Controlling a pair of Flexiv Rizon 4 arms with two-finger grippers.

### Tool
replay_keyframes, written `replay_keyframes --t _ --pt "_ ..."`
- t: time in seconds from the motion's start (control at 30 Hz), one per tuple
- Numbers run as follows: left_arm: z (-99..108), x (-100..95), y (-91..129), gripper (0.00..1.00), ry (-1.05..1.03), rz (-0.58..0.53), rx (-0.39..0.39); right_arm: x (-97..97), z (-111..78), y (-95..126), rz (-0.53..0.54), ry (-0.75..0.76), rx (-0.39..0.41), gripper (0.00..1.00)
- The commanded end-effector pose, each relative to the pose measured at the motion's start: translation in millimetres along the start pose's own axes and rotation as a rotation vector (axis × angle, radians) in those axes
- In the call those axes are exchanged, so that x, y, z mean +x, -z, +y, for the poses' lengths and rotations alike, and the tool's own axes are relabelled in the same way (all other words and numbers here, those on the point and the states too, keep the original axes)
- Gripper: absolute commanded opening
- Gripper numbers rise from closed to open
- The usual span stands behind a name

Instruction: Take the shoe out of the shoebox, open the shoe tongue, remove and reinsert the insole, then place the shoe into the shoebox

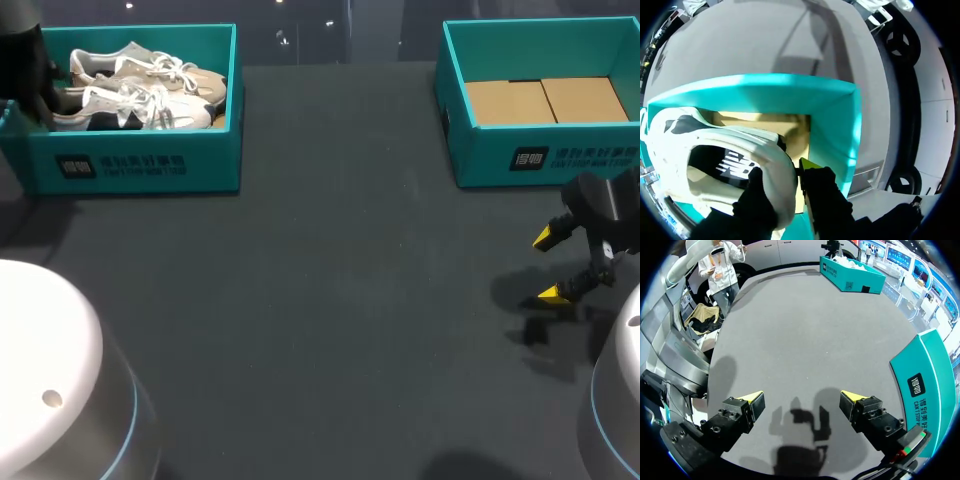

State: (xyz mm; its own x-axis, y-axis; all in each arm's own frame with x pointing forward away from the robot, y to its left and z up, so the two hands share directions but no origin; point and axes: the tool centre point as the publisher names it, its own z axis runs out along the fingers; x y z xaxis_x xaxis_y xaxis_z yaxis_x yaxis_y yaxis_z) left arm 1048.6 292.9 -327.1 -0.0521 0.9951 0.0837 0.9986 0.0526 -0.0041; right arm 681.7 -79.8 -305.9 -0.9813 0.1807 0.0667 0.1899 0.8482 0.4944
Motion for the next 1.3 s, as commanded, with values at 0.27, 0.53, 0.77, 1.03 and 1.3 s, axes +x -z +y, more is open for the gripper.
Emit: replay_keyframes --t 0.27,0.53,0.77,1.03,1.3 --pt "8.5 5.0 63.7 0.0 0.043 0.006 0.021 1.5 0.4 0.1 -0.002 -0.001 0.003 1.0" --pt "15.2 8.5 105.6 0.0 0.07 0.021 0.025 1.5 0.4 0.1 -0.002 -0.001 0.003 1.0" --pt "-0.7 6.9 142.4 0.0 0.073 0.032 0.045 1.5 0.4 0.1 -0.002 -0.001 0.003 1.0" --pt "-30.1 -10.9 173.3 0.0 0.076 0.087 0.072 1.5 0.4 0.1 -0.002 -0.001 0.003 1.0" --pt "-56.0 -24.1 191.8 0.0 0.064 0.104 0.137 1.5 0.4 0.1 -0.002 -0.001 0.003 1.0"
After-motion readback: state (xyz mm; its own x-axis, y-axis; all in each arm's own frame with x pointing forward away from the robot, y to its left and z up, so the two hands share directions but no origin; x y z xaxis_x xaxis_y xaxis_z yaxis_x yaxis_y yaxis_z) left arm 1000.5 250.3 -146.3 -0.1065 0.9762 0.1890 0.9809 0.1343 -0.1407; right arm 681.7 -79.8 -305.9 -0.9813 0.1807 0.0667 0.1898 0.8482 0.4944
